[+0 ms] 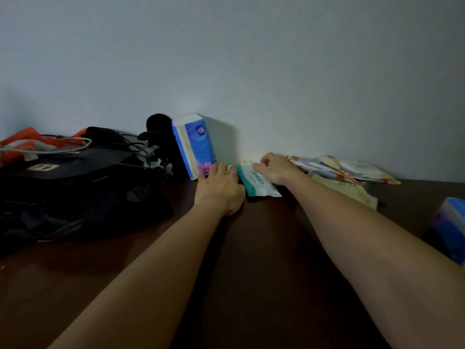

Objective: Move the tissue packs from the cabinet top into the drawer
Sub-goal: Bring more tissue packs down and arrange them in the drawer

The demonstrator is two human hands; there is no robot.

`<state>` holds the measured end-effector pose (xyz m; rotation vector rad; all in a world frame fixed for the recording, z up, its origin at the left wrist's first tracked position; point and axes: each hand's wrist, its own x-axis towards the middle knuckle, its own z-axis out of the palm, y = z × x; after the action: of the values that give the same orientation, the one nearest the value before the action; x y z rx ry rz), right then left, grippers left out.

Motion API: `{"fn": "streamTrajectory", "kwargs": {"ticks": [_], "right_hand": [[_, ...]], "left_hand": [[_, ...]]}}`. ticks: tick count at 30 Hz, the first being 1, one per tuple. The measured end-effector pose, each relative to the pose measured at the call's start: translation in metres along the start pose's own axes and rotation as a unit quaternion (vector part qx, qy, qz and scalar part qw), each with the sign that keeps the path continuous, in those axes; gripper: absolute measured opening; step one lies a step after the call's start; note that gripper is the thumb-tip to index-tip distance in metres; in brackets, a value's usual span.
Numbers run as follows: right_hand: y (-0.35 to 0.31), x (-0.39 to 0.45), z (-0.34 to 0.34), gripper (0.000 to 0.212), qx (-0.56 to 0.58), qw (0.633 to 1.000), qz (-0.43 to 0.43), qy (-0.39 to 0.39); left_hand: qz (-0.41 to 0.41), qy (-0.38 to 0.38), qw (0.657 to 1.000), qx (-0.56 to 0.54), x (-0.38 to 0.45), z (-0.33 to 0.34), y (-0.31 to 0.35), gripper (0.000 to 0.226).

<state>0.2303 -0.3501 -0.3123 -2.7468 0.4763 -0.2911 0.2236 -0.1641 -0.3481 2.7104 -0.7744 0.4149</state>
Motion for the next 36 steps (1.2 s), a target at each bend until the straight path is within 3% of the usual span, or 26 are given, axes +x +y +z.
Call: {"fn": "streamTrajectory", "kwargs": {"ticks": [5,14,19,21,25,29,31,36], "right_hand": [[0.003,-0.025,-0.003,0.032,-0.038,0.999,-0.035,0.000],[-0.016,-0.136,-0.031,0.031,-0.090,0.992,-0.083,-0.021],[-0.021,-0.213,-0.036,0.039,-0.038,0.993,-0.108,-0.016],[-0.022,-0.241,-0.038,0.055,-0.025,0.994,-0.107,-0.022],[-0.014,-0.292,-0.035,0.063,-0.118,0.992,-0.026,-0.030],[0.004,-0.340,-0.043,0.061,-0.136,0.990,0.035,-0.002],[0.013,-0.364,-0.049,0.053,-0.126,0.991,0.050,0.023],[0.026,-0.432,-0.053,0.045,-0.054,0.985,0.060,0.155]], "left_hand": [[0.013,0.026,1.000,0.005,-0.010,-0.013,0.006,0.049],[0.044,0.007,0.997,-0.057,-0.100,-0.051,0.007,0.040],[0.015,0.005,0.998,-0.055,-0.168,-0.079,0.009,0.051],[-0.011,0.002,0.999,-0.044,-0.194,-0.091,0.011,0.056],[-0.048,0.009,0.999,0.000,-0.248,-0.111,0.011,0.061],[-0.060,0.087,0.994,-0.011,-0.301,-0.129,0.014,0.036],[-0.044,0.136,0.987,-0.070,-0.328,-0.137,0.026,0.030],[0.037,0.241,0.950,-0.197,-0.414,-0.135,0.076,0.019]]}}
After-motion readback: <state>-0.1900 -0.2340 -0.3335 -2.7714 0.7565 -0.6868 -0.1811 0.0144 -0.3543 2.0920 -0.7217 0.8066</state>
